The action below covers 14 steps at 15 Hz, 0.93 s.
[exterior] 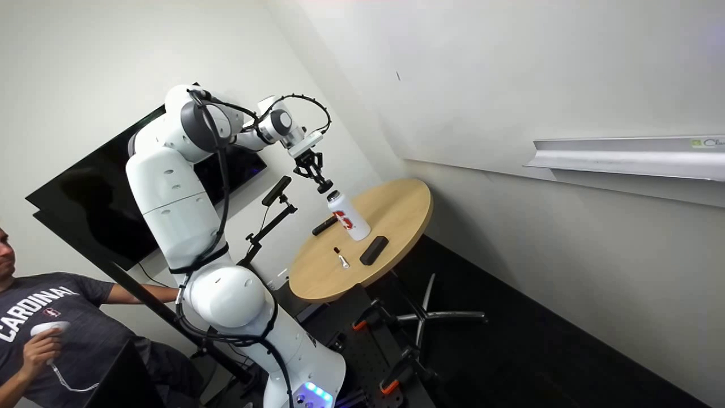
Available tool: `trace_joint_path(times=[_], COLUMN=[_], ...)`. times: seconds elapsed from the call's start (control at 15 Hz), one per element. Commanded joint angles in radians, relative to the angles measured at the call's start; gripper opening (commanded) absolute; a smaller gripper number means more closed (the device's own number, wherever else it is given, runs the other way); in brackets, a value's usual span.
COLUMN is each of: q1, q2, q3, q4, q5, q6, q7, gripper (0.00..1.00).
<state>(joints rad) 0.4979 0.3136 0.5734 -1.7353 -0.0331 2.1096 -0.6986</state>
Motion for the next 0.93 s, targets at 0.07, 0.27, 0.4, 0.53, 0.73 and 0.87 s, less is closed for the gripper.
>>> trace_joint_path(times=[0.07, 0.27, 0.4, 0.53, 0.73, 0.87], q1=[0.004, 0.010, 0.012, 0.012, 0.011, 0.010], q2=[0.006, 0.019, 0.026, 0.032, 0.041, 0.044], q3=[-0.007, -0.011, -0.012, -0.012, -0.007, -0.002], q4=[-0.006, -0.008, -0.008, -0.008, -0.006, -0.006], q5=[-0.006, -0.025, -0.039, -0.052, -0.052, -0.045], q6=[-0.014, 0.002, 0.007, 0.011, 0.027, 0.035], q7=[-0.006, -0.003, -0.003, -0.003, -0.015, -0.027], gripper=[0.05, 0.05, 0.05, 0.05, 0.05, 0.05])
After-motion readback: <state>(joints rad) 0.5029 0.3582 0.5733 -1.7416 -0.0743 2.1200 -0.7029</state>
